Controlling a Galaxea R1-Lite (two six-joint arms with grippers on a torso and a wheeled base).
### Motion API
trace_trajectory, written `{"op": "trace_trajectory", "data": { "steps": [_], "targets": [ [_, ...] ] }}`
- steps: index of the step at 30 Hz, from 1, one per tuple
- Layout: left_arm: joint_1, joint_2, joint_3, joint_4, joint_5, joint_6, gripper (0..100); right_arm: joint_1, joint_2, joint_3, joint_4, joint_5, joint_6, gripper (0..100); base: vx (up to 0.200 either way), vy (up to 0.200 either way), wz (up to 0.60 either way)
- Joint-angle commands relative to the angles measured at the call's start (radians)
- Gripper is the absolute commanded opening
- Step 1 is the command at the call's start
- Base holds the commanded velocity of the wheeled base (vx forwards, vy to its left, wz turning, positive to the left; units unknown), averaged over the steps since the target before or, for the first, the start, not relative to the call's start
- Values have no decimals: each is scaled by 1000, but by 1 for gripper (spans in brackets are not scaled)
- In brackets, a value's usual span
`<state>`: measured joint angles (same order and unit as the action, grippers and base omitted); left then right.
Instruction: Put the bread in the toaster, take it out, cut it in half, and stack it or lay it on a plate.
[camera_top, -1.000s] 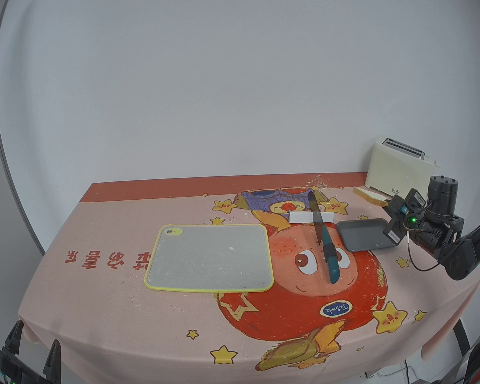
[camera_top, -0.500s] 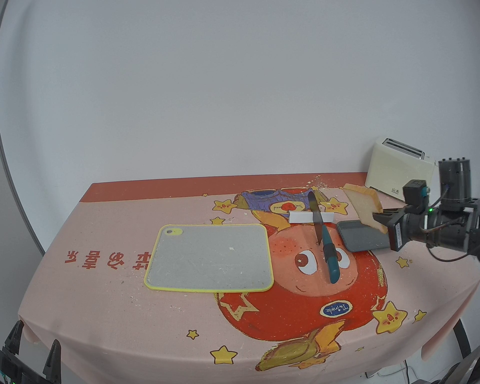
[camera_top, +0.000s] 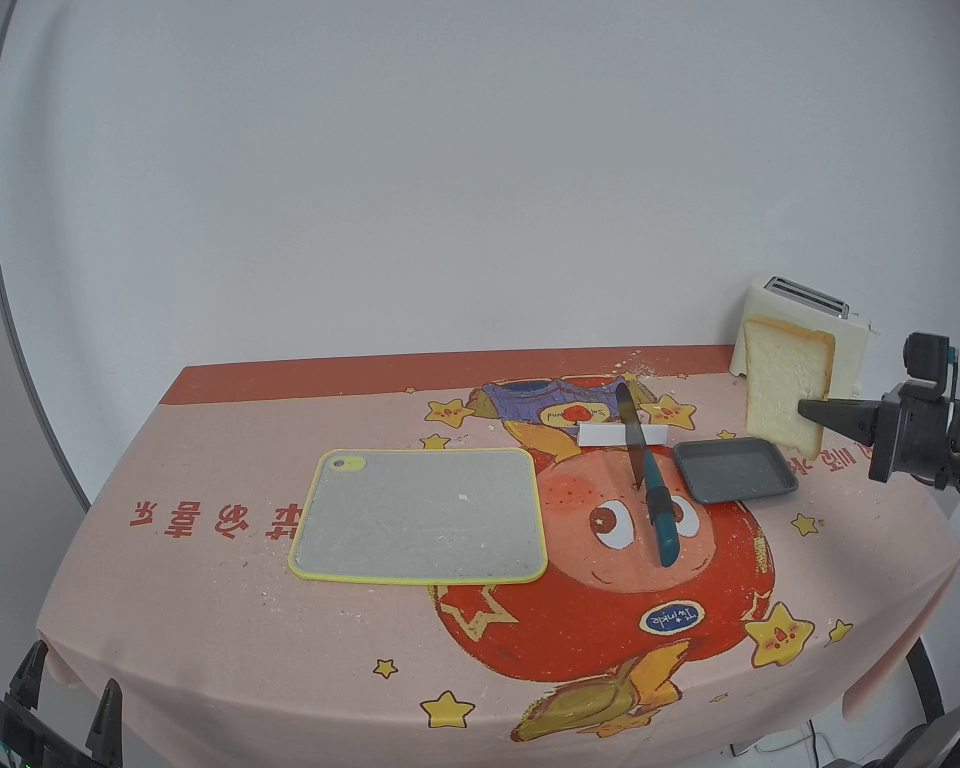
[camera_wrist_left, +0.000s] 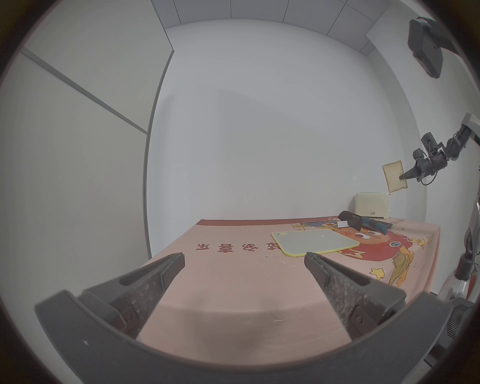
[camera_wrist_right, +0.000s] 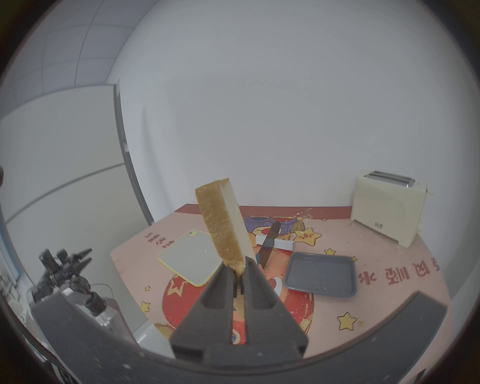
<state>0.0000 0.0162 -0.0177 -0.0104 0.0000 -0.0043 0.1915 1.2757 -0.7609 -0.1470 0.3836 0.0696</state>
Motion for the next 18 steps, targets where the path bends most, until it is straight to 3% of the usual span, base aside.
{"op": "trace_trajectory", "data": {
  "steps": [1,3,8,9,10,12,16,18],
  "targets": [
    [0,-16,18,0,0,0,100,-7,-4,8,-9,17,39,0,0,0,0],
    [0,-16,18,0,0,0,100,16,37,17,-69,20,49,0,0,0,0],
    [0,-16,18,0,0,0,100,14,88,127,-393,20,52,0,0,0,0],
    [0,-16,18,0,0,0,100,13,89,130,-404,20,52,0,0,0,0],
    [0,-16,18,0,0,0,100,-3,119,170,-526,21,53,0,0,0,0],
    [0,-16,18,0,0,0,100,-37,163,186,-617,26,36,0,0,0,0],
    [0,-16,18,0,0,0,100,-87,237,187,-689,35,19,0,0,0,0],
    [0,-16,18,0,0,0,100,-109,249,186,-703,78,22,0,0,0,0]
  ]
}}
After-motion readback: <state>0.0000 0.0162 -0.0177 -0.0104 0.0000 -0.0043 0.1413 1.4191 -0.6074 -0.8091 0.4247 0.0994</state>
